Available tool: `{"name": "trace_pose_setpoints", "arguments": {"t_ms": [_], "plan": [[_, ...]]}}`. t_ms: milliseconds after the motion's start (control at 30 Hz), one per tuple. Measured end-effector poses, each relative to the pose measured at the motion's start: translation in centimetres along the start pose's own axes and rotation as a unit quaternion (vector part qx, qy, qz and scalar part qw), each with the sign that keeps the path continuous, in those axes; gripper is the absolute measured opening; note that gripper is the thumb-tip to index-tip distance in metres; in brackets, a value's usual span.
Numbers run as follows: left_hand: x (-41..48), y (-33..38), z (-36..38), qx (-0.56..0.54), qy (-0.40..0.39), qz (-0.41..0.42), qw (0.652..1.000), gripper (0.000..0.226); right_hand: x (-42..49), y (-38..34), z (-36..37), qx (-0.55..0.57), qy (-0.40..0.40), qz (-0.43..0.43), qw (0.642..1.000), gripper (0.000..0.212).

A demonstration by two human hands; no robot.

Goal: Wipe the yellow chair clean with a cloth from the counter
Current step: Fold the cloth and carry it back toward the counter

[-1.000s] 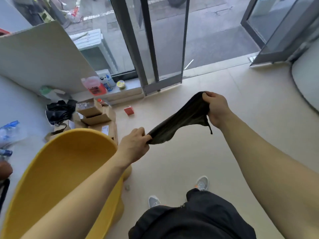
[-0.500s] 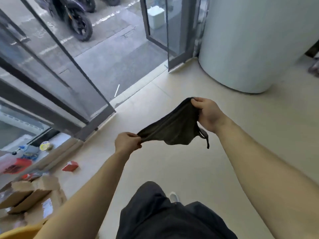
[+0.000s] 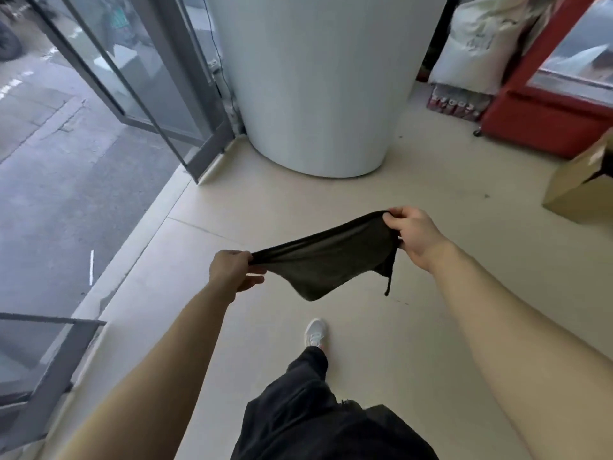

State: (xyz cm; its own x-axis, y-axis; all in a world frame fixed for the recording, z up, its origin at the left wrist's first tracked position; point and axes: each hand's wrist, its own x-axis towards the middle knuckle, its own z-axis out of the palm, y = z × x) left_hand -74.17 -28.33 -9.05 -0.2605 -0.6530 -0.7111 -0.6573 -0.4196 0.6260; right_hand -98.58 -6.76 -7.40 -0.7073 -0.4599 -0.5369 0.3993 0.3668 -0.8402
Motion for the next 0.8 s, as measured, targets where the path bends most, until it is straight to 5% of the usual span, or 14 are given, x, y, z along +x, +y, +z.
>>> {"name": "trace_pose_setpoints", "arguments": {"t_ms": [300,467,633,733,800], "plan": [[6.2,19.5,12.6,-0.019,-0.135,0.079,0.988,0.019,11.8,-6.8,-12.2,0.175,0.100,-0.016,0.979,0.013],[8.4,27.8,20.4,0.097,-0.212,0.211,0.949,0.023,18.7,-10.4,-20.5,0.258,0.091,-0.039,0.961,0.021],[10.1,35.0,30.8,0.176,-0.069,0.339,0.921,0.010,24.1,-14.8,-30.4,0.289,0.007,-0.033,0.957,0.019],[9.4,38.4,38.4,0.190,0.058,0.367,0.909,0.017,27.4,-17.6,-34.8,0.269,0.095,-0.001,0.958,0.015],[8.7,40.3,44.0,0.125,0.043,0.282,0.950,0.017,29.9,-19.2,-36.3,0.281,0.179,0.035,0.942,0.014]]}}
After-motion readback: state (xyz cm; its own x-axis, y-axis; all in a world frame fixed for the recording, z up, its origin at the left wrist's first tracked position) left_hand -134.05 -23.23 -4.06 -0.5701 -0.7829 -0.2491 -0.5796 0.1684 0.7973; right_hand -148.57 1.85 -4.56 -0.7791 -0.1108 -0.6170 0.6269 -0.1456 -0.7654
